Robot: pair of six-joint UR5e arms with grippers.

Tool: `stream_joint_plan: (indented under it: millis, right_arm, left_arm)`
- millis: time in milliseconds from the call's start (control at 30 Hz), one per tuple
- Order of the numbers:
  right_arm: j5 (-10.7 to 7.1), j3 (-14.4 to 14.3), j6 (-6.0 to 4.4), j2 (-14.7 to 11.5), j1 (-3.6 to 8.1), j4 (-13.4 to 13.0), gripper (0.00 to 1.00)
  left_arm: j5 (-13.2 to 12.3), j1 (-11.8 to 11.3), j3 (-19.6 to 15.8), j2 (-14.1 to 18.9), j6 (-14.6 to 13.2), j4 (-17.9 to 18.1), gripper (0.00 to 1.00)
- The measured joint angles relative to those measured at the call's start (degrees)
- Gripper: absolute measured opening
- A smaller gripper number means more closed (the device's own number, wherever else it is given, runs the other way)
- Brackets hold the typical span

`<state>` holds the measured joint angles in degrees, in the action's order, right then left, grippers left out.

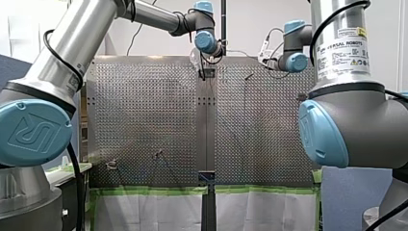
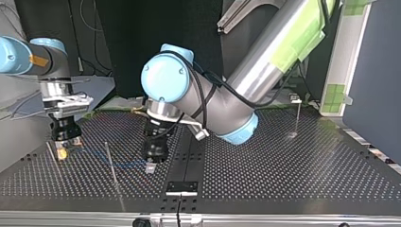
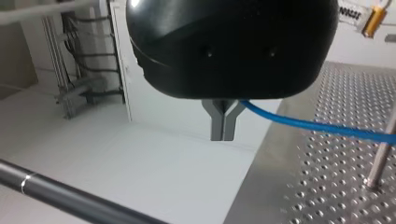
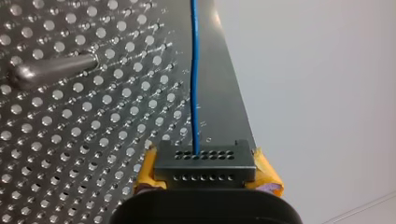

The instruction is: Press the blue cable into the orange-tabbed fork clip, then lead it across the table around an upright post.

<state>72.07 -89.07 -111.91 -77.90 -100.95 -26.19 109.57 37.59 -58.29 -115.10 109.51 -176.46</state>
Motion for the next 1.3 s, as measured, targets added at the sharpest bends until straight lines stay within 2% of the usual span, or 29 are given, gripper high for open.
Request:
stream_joint_plan:
  millis: [233, 400, 500, 900, 1300]
  right_arm:
    - [0.62, 2.6, -0.23, 0.3, 0.01, 1.7, 0.00]
    - [1.15, 3.0, -0.32, 0.4, 0.02, 1.9, 0.00]
    - [1.44, 3.2, -0.39, 0.7, 0.02, 1.9, 0.00]
    - [2.40, 4.4, -0.51, 3.3, 0.06, 1.9, 0.00]
    - [3.35, 4.7, -0.29, 5.7, 2.19, 1.7, 0.00]
  left_arm:
    - [-4.5, -0.4, 4.0, -3.3, 3.8, -1.0, 0.00]
    - [-7.7, -0.6, 7.3, -6.2, 6.6, -1.5, 0.00]
    - [-9.3, -0.7, 8.6, -7.4, 7.4, -1.6, 0.00]
    - [-10.8, -2.2, 9.1, -8.8, 8.7, -1.4, 0.00]
    - [-12.9, -2.7, 9.2, -12.4, 8.6, -0.8, 0.00]
